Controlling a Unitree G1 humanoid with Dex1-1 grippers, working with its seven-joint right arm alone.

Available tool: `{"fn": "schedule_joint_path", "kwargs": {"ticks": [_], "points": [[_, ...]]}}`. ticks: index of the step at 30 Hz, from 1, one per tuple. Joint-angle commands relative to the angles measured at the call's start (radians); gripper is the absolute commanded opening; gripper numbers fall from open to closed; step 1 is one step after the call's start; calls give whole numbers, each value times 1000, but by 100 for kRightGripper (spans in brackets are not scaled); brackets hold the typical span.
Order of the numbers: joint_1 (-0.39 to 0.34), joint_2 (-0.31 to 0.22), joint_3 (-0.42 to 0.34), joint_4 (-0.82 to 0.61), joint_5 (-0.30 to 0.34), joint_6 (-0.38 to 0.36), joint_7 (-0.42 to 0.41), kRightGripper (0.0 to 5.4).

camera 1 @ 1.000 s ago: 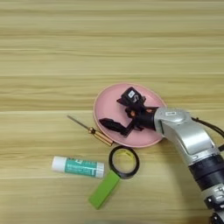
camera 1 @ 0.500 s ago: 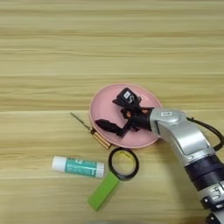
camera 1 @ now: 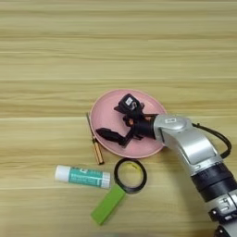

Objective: Move the objects on the table

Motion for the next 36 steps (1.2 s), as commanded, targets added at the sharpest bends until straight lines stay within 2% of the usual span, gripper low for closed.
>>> {"fn": "schedule_joint_path", "kwargs": {"ticks": [1,20,36], "points": [[-56,8,0,-41,0,-10,-12,538],[-64,23,8,-24,-8,-14,-19,538],[-108,68,19,71,-34,-61,-33,538]]}}
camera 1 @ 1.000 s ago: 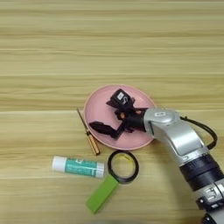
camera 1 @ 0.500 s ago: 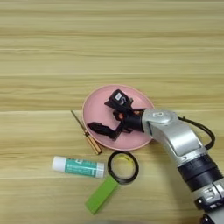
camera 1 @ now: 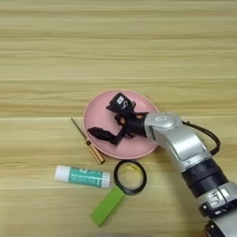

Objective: Move the objects on the table

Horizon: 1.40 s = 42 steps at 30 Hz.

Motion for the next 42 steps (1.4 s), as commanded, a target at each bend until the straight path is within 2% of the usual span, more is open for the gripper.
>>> {"fn": "schedule_joint_path", "kwargs": {"ticks": [1,12,42], "points": [[-64,12,-1,-1,-12,-26,-23,538],[-77,29,1,30,-20,-42,-27,538],[-74,22,-6,22,-20,-39,-19,538]]}}
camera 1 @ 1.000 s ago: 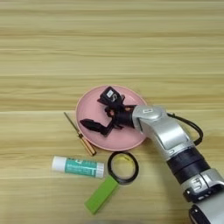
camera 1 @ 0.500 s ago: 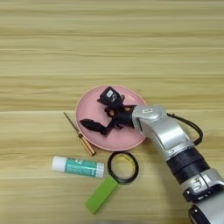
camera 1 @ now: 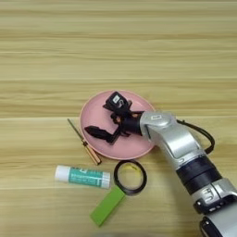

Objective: Move the objects on the table

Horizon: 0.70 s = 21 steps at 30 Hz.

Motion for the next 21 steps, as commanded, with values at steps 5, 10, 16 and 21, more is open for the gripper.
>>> {"fn": "schedule_joint_path", "kwargs": {"ticks": [5,10,16,21], "points": [[-194,101,-15,208,-25,-87,-81,538],[-254,134,-30,326,-32,-149,-97,538],[-280,144,-41,383,-38,-187,-97,538],[-287,148,-48,397,-42,-197,-95,538]]}}
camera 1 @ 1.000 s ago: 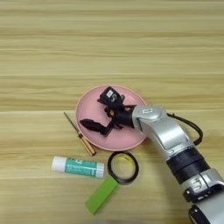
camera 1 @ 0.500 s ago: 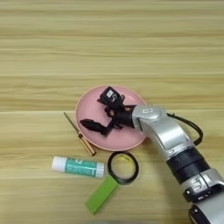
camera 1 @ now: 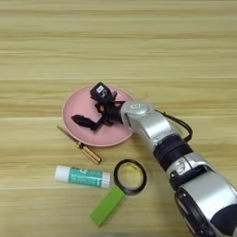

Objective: Move the objects on the table

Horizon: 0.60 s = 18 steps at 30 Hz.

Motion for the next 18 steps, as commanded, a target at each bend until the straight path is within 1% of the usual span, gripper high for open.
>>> {"fn": "schedule_joint_path", "kwargs": {"ticks": [1,18], "points": [[-70,3,-16,-13,-7,-17,-10,538],[-80,13,-27,4,-12,-28,-14,538]]}}
